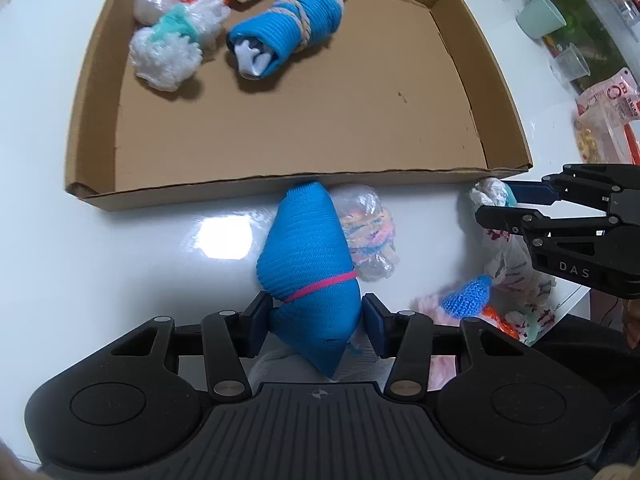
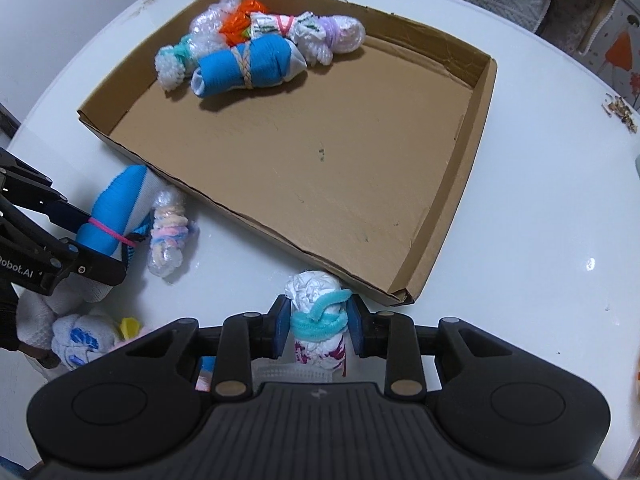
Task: Organize objects
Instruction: 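Lift both held bundles and carry them toward the cardboard box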
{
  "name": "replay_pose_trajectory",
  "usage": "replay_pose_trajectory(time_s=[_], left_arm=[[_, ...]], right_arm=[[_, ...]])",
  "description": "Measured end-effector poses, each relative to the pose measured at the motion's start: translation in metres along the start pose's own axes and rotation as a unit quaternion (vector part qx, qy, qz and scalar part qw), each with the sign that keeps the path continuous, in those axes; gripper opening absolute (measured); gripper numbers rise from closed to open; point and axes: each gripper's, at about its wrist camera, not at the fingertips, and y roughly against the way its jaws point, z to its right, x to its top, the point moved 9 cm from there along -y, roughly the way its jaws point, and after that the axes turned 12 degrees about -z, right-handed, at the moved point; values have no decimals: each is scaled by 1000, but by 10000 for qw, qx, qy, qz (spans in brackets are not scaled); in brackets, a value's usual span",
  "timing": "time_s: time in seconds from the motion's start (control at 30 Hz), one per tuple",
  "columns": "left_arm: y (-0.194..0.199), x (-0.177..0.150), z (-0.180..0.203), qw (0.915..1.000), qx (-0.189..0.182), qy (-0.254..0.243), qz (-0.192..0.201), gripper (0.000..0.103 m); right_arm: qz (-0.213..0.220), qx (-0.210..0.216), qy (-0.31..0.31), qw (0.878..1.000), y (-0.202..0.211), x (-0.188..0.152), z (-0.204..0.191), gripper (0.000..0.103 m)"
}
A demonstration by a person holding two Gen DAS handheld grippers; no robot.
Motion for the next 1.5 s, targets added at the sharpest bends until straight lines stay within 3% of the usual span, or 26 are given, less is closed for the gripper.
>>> replay_pose_trajectory(time_s=[0.37,0.93,1.3,1.5], left_arm=[[14,2,-15,9998,-29,129,171,55],[0,12,-14,9995,202,-21,243,56],[20,6,-14,9990,139,27,419,54],[33,6,-9,9987,35,35,510,54]], right_arm=[[65,54,-334,9994,6,-1,1,28],[-585,-270,-609,9961,-20,-5,-7,27],[-9,104,-950,9954,12,-4,-8,25],[135,78,-1191,9928,17,3,-5,25]])
